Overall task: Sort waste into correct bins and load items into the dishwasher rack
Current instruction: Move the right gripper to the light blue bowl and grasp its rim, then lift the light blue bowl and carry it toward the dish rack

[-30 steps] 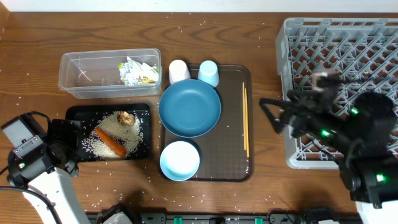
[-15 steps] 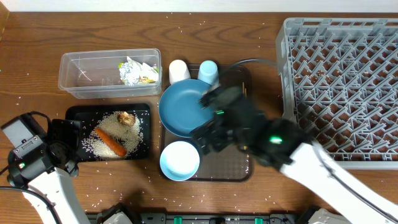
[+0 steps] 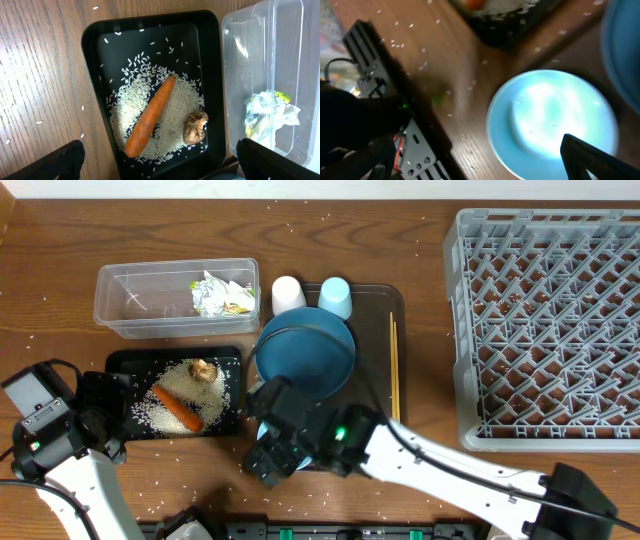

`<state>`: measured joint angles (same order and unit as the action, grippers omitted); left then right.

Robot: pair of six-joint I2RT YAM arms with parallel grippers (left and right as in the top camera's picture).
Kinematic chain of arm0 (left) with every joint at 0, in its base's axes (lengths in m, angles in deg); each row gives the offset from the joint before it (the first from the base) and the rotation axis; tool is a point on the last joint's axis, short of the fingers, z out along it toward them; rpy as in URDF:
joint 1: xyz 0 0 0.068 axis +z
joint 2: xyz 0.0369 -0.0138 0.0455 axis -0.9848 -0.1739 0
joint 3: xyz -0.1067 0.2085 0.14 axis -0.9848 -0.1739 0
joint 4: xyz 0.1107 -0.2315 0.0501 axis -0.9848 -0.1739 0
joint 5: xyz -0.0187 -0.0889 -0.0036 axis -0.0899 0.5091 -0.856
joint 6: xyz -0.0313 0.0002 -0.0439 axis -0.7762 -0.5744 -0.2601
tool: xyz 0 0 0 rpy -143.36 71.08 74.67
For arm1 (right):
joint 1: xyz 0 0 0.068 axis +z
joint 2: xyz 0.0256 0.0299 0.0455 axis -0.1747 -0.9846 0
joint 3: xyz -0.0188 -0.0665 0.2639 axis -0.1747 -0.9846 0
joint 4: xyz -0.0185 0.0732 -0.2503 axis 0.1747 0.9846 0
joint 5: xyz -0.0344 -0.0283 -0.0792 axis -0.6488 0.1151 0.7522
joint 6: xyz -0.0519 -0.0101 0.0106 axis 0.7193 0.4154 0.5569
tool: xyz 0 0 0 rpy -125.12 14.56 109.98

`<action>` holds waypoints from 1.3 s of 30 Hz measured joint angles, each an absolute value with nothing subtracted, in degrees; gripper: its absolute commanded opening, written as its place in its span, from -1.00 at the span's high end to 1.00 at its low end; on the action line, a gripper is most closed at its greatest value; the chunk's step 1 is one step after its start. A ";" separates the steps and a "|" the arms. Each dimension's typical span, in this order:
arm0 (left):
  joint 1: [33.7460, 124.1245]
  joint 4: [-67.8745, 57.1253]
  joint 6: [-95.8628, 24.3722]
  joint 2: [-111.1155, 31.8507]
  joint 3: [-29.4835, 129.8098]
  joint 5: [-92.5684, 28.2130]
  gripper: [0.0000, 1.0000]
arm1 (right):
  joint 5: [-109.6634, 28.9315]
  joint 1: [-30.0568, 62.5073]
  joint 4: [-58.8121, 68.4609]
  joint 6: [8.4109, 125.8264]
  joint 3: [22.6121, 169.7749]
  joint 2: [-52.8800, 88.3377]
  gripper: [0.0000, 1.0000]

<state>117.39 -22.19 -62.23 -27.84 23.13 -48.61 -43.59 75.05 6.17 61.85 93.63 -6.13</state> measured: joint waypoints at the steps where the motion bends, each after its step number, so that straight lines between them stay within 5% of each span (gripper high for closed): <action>1: 117.39 -22.17 -62.23 -27.84 23.13 -48.61 -0.96 | -43.44 75.49 5.91 61.74 93.63 -6.78 -0.98; 5: 117.39 -22.19 -62.23 -27.84 23.13 -48.61 -0.96 | -42.89 75.99 5.99 61.63 93.63 -10.63 -0.93; 18: 117.39 -22.19 -62.23 -27.84 23.13 -48.61 -0.96 | -38.89 75.97 6.52 61.02 93.63 -17.41 -0.03; 29: 117.39 -22.19 -62.23 -27.84 23.13 -48.61 -0.96 | -35.11 78.22 6.21 60.63 93.63 -18.81 -0.11; 39: 117.39 -22.19 -62.23 -27.84 23.13 -48.61 -0.96 | -31.87 79.58 6.28 60.63 93.63 -19.90 0.10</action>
<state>117.39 -22.19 -62.23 -27.84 23.13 -48.61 -31.87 79.58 6.28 60.63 93.63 -19.90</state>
